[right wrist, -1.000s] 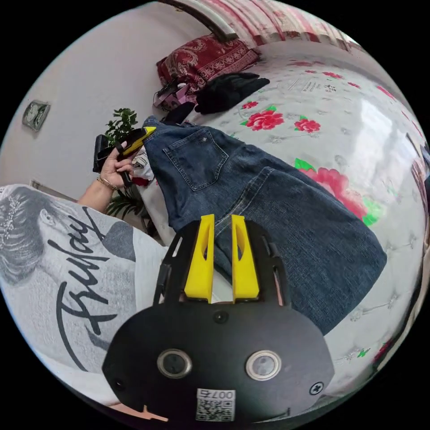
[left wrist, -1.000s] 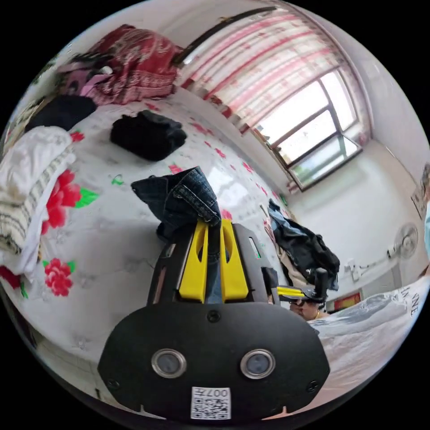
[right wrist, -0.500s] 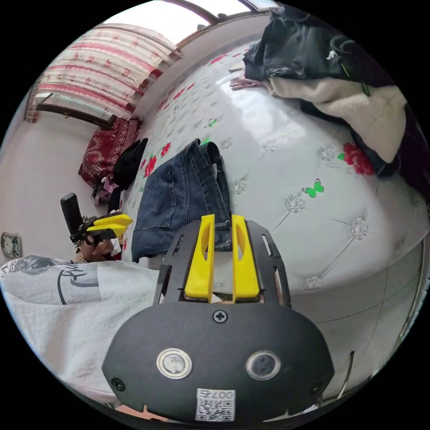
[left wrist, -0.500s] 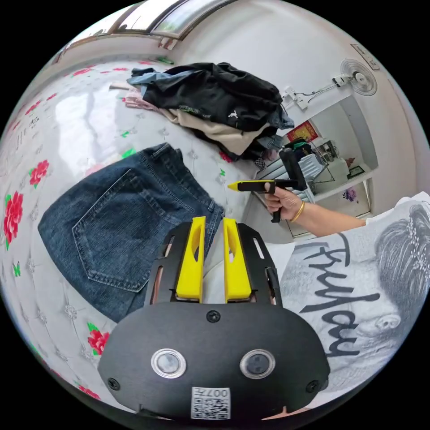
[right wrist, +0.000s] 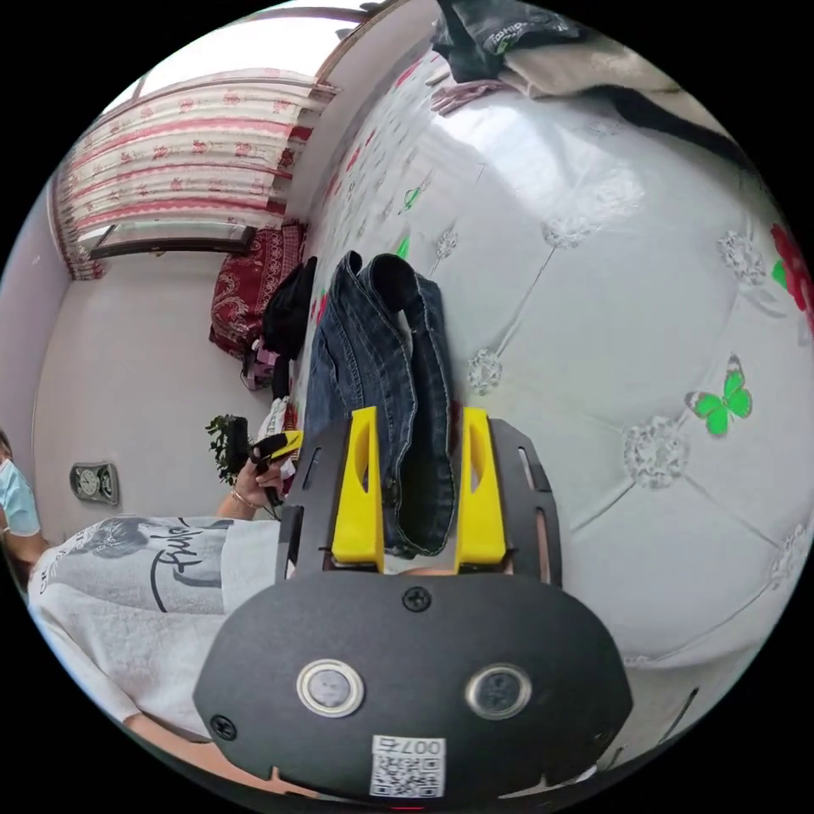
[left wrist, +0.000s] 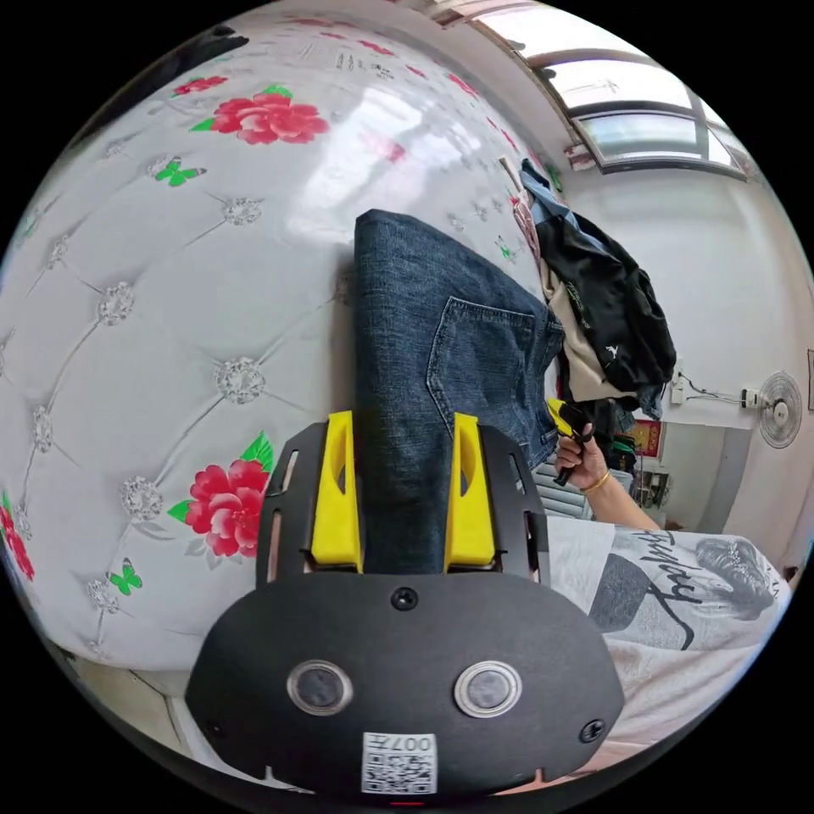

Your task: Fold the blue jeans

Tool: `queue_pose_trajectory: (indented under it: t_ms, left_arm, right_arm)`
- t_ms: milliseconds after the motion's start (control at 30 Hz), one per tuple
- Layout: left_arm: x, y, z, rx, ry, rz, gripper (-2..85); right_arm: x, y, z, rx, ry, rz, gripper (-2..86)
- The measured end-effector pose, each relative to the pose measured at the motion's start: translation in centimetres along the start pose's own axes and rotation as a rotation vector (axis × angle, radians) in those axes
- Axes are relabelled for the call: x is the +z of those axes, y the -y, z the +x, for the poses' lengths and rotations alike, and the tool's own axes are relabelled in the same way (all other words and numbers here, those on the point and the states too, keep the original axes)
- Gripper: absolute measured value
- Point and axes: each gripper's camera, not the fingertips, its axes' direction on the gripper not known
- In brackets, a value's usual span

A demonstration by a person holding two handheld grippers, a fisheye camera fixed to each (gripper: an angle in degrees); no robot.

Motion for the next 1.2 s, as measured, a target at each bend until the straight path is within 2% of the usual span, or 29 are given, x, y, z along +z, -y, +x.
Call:
queue_pose_trajectory:
  t_ms: [133, 167, 233, 300, 367, 533, 600, 733, 800, 867, 900, 1000, 1033, 1133, 1200]
  left_arm:
    - [2.5, 3.3, -0.5, 0.002, -0.055, -0.108, 8.8]
    - [2.1, 3.9, -0.3, 0.034, -0.066, -0.122, 5.2]
    - [0.8, 4.6, 0.0, 0.067, -0.076, -0.107, 4.5]
    - [-1.3, 5.1, 0.1, 0.096, -0.113, -0.053, 4.2]
    - [-4.8, 6.1, -0.6, 0.090, -0.203, 0.048, 4.0]
    - [-14.7, 8.6, -2.1, 0.124, -0.172, 0.311, 3.9]
    - [-18.8, 9.3, -3.4, 0.117, -0.176, 0.442, 3.9]
    - [-28.4, 10.9, -7.2, 0.066, -0.219, 0.804, 3.8]
    - [-32.5, 12.3, -8.8, 0.044, -0.200, 0.950, 3.8]
    - [-36.6, 15.4, -11.8, 0.003, -0.111, 1.083, 3.9]
    - [-37.2, 16.4, -12.9, -0.015, -0.088, 1.095, 4.0]
    - [-36.5, 20.5, -19.1, -0.190, 0.049, 0.986, 4.7]
    - [-34.6, 21.3, -21.2, -0.263, 0.091, 0.897, 4.8]
    - [-27.6, 19.2, -23.3, -0.248, 0.109, 0.793, 4.2]
    - [-22.8, 17.0, -23.1, -0.240, 0.138, 0.706, 5.3]
  right_arm:
    - [1.1, 1.6, -1.5, -0.009, -0.131, -0.084, 8.8]
    - [1.3, 2.2, -2.2, -0.028, -0.083, -0.118, 7.6]
    - [1.4, 3.0, -3.6, -0.037, -0.078, -0.114, 6.5]
    - [2.1, 4.8, -6.6, -0.089, 0.009, -0.103, 5.4]
    - [3.5, 7.2, -9.3, -0.119, 0.040, -0.118, 4.8]
    - [9.5, 17.2, -23.0, -0.374, 0.009, -0.201, 3.4]
    - [13.2, 22.7, -33.3, -0.572, -0.047, -0.245, 3.0]
    - [19.9, 29.1, -50.2, -0.829, -0.077, -0.263, 2.7]
    - [26.3, 31.8, -60.7, -0.967, -0.137, -0.243, 2.5]
    - [31.7, 33.3, -66.1, -0.990, -0.216, -0.156, 2.3]
    - [35.6, 34.1, -68.2, -0.978, -0.273, -0.106, 2.0]
    - [44.4, 34.1, -67.5, -0.882, -0.423, -0.024, 1.0]
    - [46.0, 33.7, -66.4, -0.865, -0.441, -0.029, 0.7]
    - [52.6, 29.8, -57.1, -0.816, -0.440, -0.185, 0.0]
    - [54.9, 24.2, -47.2, -0.788, -0.428, -0.338, -0.2]
